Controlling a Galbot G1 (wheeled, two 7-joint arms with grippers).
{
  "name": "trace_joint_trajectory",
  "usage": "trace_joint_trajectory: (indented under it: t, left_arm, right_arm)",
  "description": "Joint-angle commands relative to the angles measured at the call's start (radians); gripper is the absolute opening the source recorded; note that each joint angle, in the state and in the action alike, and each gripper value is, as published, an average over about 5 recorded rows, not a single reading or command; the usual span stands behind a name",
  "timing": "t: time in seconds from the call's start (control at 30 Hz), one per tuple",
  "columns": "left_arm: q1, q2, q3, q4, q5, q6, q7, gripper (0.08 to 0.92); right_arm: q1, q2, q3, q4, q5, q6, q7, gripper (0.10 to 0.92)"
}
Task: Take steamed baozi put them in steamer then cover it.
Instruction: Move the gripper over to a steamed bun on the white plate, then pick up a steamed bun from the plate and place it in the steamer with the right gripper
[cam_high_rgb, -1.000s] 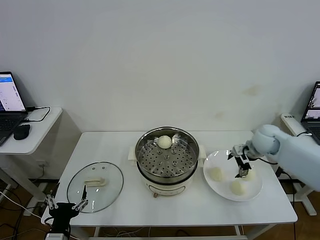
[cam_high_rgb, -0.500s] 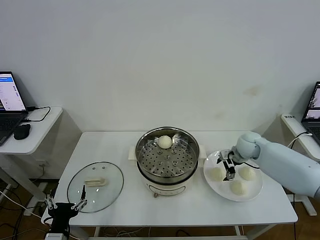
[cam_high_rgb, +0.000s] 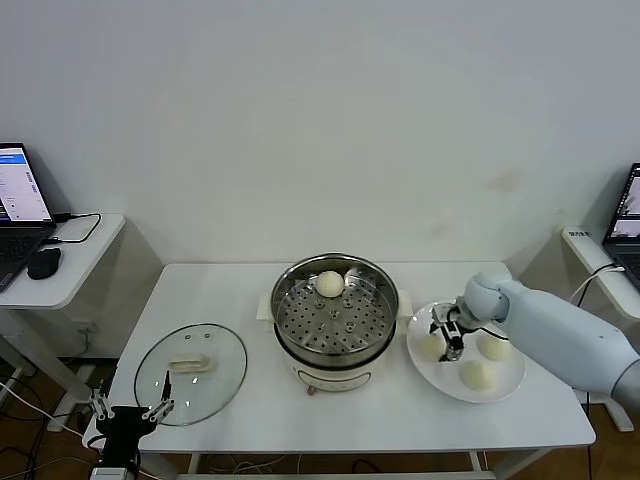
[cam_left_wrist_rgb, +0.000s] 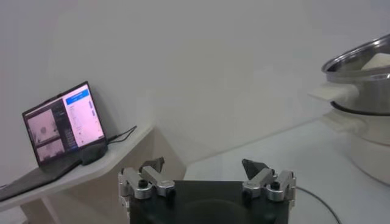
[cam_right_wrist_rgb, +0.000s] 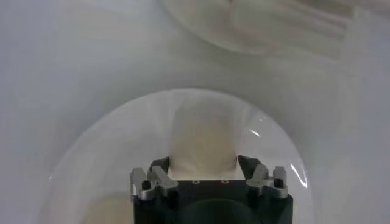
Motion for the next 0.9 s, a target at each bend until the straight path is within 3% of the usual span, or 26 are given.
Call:
trace_joint_trajectory:
  t: [0.03, 0.53, 0.7, 0.9]
  left_arm:
    - [0.000, 0.000, 0.000, -0.002, 0.001, 0.000, 0.000, 0.823]
    - [-0.017, 0.011, 0.012, -0.009, -0.001, 0.000, 0.000, 0.823]
    - [-0.023, 0.018, 0.019, -0.016, -0.002, 0.001, 0.000, 0.823]
    - [-0.025, 0.026, 0.019, -0.023, -0.007, 0.002, 0.000, 0.823]
  right_arm:
    - [0.029, -0.025, -0.003, 0.034, 0.009, -0.004, -0.007, 0.642]
    - [0.484, -0.252, -0.177, 0.275, 0.286, -0.083, -0.060, 0.633]
    - [0.684, -0.220, -0.311, 0.347, 0.415, -0.139, -0.044, 0.632]
    - [0.827, -0.073, -0.435, 0.395, 0.577, -0.228, 0.011, 0.636]
